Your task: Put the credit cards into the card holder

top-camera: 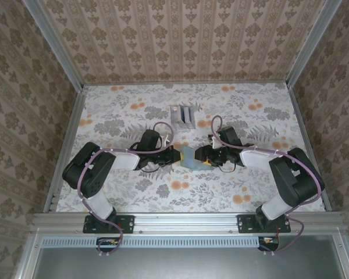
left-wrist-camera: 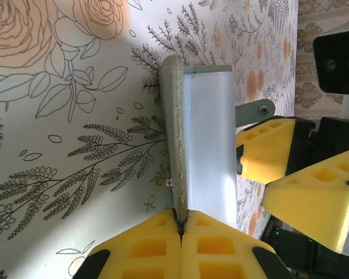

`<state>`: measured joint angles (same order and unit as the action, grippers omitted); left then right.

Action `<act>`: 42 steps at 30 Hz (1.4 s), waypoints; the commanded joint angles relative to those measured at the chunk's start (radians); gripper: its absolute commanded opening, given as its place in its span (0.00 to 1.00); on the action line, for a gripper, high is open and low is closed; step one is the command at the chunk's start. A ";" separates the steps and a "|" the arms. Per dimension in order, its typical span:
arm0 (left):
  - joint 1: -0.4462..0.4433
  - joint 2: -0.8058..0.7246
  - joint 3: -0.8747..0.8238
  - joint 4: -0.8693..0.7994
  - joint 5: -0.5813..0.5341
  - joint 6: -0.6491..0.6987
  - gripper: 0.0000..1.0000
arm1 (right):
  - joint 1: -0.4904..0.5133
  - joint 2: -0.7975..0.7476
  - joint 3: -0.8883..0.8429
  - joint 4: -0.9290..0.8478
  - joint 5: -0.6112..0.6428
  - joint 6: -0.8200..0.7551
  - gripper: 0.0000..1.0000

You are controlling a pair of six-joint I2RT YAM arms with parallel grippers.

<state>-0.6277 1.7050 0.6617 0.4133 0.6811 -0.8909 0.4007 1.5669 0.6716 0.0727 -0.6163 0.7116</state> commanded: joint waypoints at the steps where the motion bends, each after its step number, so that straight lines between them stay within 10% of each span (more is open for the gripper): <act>1: -0.003 0.013 0.006 0.033 0.003 -0.016 0.00 | -0.007 0.007 -0.021 0.068 -0.062 0.044 0.57; 42: -0.013 -0.018 -0.003 0.012 -0.011 -0.008 0.00 | -0.009 -0.012 0.022 -0.034 -0.047 0.083 0.39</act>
<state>-0.6346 1.7065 0.6617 0.4229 0.6765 -0.8982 0.3927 1.5356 0.6666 0.0704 -0.6769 0.7895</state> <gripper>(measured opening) 0.043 0.398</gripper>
